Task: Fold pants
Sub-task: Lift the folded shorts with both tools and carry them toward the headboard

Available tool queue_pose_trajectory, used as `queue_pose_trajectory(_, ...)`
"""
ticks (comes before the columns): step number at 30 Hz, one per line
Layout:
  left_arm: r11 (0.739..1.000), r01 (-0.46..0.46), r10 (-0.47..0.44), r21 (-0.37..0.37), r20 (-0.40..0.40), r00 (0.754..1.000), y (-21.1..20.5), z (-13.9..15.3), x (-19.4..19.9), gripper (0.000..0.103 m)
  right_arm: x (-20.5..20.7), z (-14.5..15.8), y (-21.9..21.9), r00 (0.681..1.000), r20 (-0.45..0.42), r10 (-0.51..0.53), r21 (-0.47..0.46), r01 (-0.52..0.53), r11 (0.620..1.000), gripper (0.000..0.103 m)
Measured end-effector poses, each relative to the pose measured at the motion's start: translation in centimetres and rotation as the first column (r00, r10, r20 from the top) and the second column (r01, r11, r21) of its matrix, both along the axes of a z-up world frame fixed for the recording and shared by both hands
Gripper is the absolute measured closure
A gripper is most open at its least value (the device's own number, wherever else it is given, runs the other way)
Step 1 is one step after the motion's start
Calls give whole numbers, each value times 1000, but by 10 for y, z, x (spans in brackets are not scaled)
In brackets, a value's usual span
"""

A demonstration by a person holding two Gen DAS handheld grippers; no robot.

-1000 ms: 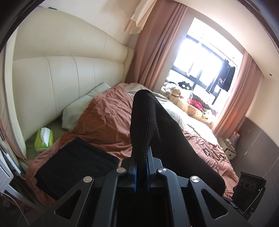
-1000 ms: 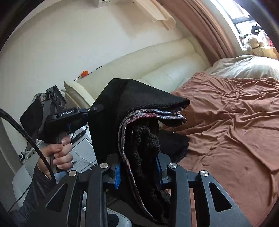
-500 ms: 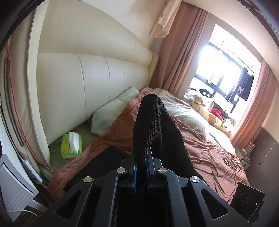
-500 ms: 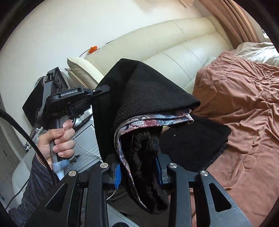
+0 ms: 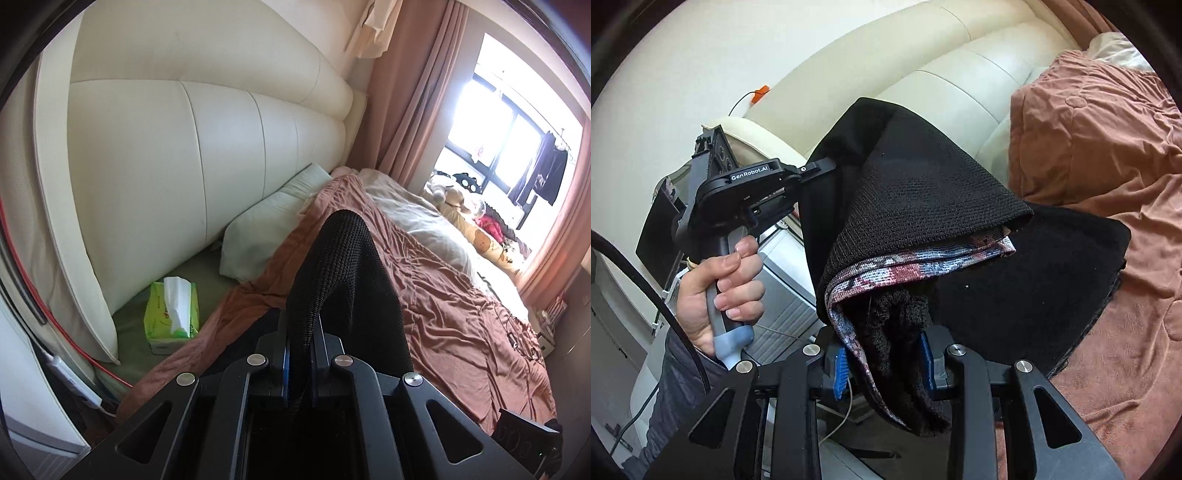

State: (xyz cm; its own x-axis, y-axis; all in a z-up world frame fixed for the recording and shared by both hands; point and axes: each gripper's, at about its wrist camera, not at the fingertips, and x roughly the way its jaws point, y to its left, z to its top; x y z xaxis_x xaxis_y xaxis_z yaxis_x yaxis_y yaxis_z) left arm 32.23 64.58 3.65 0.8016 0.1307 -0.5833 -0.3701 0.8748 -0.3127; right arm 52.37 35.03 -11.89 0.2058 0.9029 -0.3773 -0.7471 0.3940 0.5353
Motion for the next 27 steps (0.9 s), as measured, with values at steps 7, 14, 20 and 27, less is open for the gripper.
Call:
queue_pose_trajectory(7,1000,-5,4,-14,-84,996,15,-41,53,96,44,-32,13,997,-76,-25,-3,25,1000,75)
queue_pose_trajectory(14,1000,1,-1,-1,-145,989,17,-65,104,96,77,-47,12,987,-152,-42,-11,41,999,75)
queue_pose_trajectory(20,999,-33,24,-26,-283,959,29,-115,134,94,91,-64,8,972,-218,-88,-25,85,996,73)
queue_pose_trajectory(27,997,-70,71,14,-302,951,41,-128,111,64,109,-90,16,935,-352,-45,37,62,997,38)
